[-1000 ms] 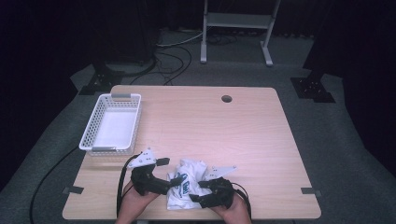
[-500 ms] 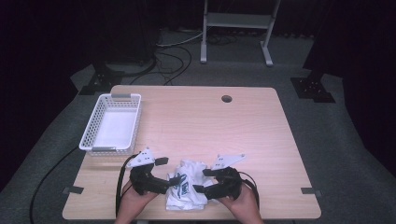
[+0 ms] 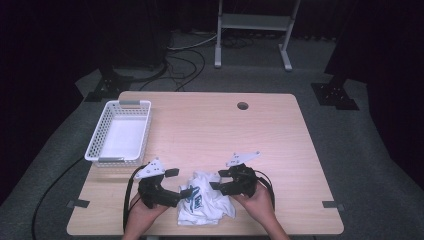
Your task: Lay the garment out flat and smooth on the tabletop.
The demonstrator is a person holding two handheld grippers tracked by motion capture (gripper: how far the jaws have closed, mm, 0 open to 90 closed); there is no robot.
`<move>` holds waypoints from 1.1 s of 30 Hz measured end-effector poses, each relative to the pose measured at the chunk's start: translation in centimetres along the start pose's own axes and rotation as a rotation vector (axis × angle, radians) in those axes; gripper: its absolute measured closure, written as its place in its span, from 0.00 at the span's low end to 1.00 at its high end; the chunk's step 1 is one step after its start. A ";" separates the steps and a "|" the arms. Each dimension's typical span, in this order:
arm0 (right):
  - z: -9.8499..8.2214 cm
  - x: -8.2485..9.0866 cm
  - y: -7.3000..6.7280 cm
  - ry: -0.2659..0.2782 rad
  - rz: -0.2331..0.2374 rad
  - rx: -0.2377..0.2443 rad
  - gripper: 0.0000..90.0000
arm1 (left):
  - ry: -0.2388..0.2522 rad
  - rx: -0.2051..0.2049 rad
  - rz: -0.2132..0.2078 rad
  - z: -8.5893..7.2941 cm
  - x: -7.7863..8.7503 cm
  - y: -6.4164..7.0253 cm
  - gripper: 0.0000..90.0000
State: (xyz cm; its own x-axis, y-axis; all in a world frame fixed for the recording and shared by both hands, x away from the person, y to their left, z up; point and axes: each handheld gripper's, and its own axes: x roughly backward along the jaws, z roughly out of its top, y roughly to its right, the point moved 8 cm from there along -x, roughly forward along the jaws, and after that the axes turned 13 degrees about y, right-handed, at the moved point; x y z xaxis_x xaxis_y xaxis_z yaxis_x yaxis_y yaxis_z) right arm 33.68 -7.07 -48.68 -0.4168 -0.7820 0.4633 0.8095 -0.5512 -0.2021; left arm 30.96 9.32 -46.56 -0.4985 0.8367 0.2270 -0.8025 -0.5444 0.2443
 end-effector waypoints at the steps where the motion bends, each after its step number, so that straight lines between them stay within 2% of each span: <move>1: -0.2 -0.3 0.1 -0.009 0.004 0.008 0.63 | 0.001 0.001 0.001 0.0 0.0 0.0 0.09; 5: -0.5 -0.1 0.0 -0.012 0.001 0.039 0.91 | 0.003 0.003 0.003 0.0 0.1 -0.1 0.08; 7: -0.5 0.3 -0.1 0.001 0.006 0.044 0.97 | 0.004 0.004 0.003 0.0 0.1 -0.2 0.08; 9: -0.1 1.0 -0.2 0.023 0.018 0.035 0.98 | 0.001 0.005 0.002 -0.1 0.0 -0.1 0.09; 13: 0.7 2.7 -0.2 0.052 0.015 0.032 0.98 | -0.006 0.006 -0.002 -0.3 -0.2 0.0 0.08; 18: 1.4 5.4 0.4 0.065 -0.012 0.041 0.98 | -0.013 0.004 -0.005 -0.4 -0.4 0.1 0.08; 24: 0.6 7.8 1.8 0.047 -0.055 0.020 0.98 | -0.019 0.003 -0.008 -0.6 -0.6 0.3 0.08; 28: -0.1 9.3 3.1 0.030 -0.100 0.009 0.98 | -0.027 0.000 -0.012 -0.7 -0.9 0.4 0.08; 33: -1.1 11.0 4.6 -0.021 -0.148 -0.004 0.97 | -0.030 0.002 -0.012 -0.8 -0.9 0.4 0.08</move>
State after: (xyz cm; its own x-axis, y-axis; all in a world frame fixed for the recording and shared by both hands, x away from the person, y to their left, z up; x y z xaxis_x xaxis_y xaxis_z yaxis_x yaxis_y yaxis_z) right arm 32.34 -18.54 -45.46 -0.5225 -0.6861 0.5063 0.7385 -0.6609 -0.1334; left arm 30.81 8.39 -47.42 -0.4783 0.8411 0.2524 -0.8079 -0.5341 0.2488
